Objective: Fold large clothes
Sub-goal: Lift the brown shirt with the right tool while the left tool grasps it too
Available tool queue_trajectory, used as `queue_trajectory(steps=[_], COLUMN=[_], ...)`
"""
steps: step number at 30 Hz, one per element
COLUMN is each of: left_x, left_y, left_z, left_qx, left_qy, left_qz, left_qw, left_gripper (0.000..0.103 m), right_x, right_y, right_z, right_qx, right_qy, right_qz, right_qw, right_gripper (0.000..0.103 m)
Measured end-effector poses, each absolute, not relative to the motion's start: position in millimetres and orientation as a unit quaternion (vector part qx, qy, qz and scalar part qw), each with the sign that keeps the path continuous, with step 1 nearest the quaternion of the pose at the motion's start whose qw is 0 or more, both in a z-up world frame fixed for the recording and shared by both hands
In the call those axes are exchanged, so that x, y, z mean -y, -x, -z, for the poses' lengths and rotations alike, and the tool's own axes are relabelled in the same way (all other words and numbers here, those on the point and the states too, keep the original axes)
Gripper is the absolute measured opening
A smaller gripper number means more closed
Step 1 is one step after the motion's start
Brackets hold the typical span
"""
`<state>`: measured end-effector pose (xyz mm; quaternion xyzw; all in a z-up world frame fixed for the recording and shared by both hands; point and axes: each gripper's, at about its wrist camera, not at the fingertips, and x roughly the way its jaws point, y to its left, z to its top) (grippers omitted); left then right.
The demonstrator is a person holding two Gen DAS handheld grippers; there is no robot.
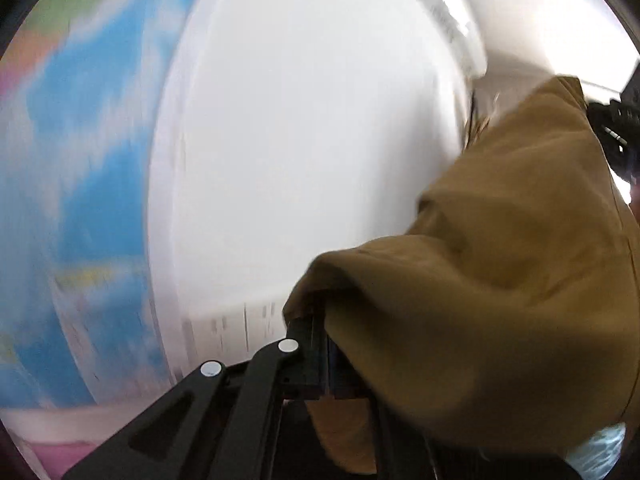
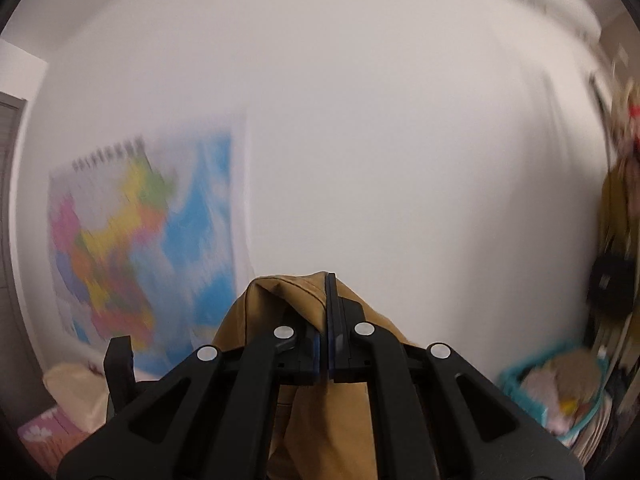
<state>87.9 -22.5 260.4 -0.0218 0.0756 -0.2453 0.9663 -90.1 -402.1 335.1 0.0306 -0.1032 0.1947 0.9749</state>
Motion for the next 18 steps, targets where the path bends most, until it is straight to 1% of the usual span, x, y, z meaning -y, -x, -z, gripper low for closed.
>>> queue_trajectory(steps=[2,4,5,8,11,13,16,18], left_x=[11,-3,-15,-43,-65,-63,-72,-74], left_y=[-59,-32,-6,64,137,178,240,253], left_z=[-290,-314,-328,-354,-368,-371,-374,-374], left_qx=[-0.045,-0.02,-0.001,0.039,0.063,0.067,0.05,0.038], left_qy=[0.024,0.028,0.028,0.027,0.012,-0.011,-0.046,-0.071], left_qz=[0.24,0.23,0.222,0.2,0.174,0.143,0.112,0.08], left_qw=[0.969,0.973,0.975,0.979,0.983,0.987,0.991,0.993], left_gripper=[0.001,0.001,0.001,0.001,0.001,0.001,0.001,0.001], right_x=[405,408,409,412,407,401,394,388], right_y=[137,171,187,225,254,269,281,271], right_z=[-351,-357,-357,-351,-338,-326,-311,-302], right_qx=[0.14,0.161,0.171,0.185,0.18,0.171,0.154,0.132], right_qy=[-0.022,-0.021,-0.024,-0.032,-0.037,-0.038,-0.042,-0.054], right_qz=[-0.205,-0.218,-0.229,-0.26,-0.307,-0.345,-0.4,-0.426], right_qw=[0.969,0.962,0.958,0.947,0.934,0.922,0.902,0.893], right_gripper=[0.002,0.002,0.002,0.002,0.002,0.002,0.002,0.002])
